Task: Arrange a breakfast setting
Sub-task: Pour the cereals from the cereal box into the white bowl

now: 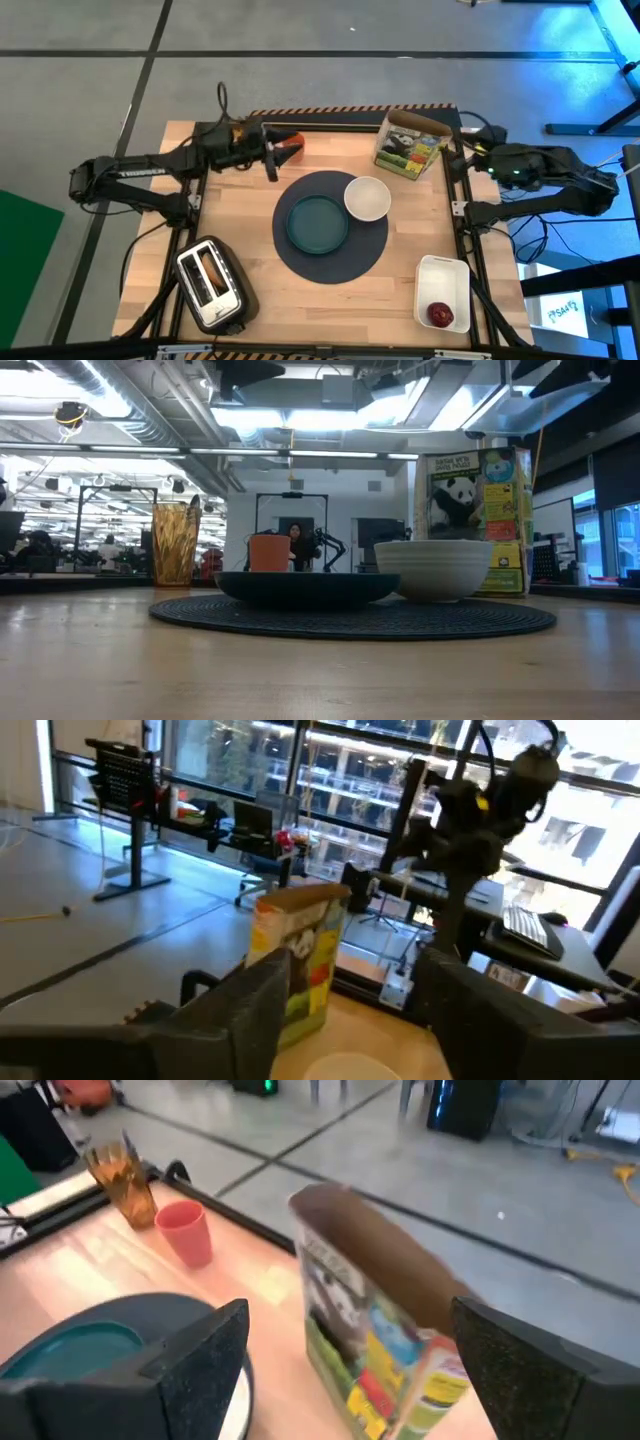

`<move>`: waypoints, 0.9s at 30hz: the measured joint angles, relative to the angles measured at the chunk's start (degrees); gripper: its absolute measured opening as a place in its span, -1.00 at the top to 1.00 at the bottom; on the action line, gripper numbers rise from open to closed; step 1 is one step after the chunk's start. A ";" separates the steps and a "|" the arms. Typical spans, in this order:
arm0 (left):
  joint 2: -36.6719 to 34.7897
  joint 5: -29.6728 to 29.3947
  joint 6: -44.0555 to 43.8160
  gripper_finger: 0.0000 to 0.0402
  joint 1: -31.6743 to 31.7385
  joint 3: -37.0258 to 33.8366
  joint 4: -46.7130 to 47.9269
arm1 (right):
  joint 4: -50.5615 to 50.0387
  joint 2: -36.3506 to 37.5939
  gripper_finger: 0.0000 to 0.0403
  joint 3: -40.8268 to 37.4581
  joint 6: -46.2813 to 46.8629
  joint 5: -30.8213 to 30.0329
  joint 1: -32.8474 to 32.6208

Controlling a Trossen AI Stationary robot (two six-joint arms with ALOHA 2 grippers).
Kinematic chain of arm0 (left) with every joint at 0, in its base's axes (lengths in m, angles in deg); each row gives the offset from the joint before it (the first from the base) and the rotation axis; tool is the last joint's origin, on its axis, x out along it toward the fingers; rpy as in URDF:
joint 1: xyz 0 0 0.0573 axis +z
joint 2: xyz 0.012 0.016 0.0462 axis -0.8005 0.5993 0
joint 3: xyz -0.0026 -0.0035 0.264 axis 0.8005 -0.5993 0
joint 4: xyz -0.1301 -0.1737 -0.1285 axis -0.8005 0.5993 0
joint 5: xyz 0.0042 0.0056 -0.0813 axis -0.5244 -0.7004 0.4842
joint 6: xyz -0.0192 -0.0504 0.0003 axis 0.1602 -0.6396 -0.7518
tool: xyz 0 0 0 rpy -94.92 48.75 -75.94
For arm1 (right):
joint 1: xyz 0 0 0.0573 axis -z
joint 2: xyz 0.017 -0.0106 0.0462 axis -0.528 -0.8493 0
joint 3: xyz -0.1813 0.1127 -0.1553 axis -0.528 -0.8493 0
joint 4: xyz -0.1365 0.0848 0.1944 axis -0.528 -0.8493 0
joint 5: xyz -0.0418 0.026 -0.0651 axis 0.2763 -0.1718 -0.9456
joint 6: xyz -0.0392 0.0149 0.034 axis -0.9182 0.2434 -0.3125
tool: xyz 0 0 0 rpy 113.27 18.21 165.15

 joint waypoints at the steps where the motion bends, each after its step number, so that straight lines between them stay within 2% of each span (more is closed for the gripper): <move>1: 0.74 0.56 -0.02 -0.15 0.88 1.23 0.53 | -0.11 -1.23 -0.67 0.25 -0.03 1.72 1.93; 4: 2.93 5.05 -0.02 -0.20 3.67 4.86 2.79 | -0.41 -5.55 -0.67 2.14 -3.10 7.36 9.28; 9: 5.99 13.73 -0.30 -0.20 6.96 7.93 4.72 | -0.58 -13.66 -0.67 8.54 -14.43 18.87 24.12; 13: 6.74 14.81 0.14 -0.20 7.46 8.02 5.26 | -1.28 -19.99 -0.67 14.81 -23.69 29.92 36.57; 17: 6.83 14.92 4.34 -0.21 7.10 8.02 8.66 | -6.42 -26.07 -0.67 18.70 -31.33 41.31 46.96; 21: 6.83 14.85 6.51 -0.21 5.74 8.02 13.31 | -8.54 -30.70 -0.67 19.13 -35.81 50.95 50.96; 27: 6.83 10.59 7.51 -0.21 3.53 8.02 19.45 | -8.76 -34.29 -0.67 19.19 -41.69 48.45 51.42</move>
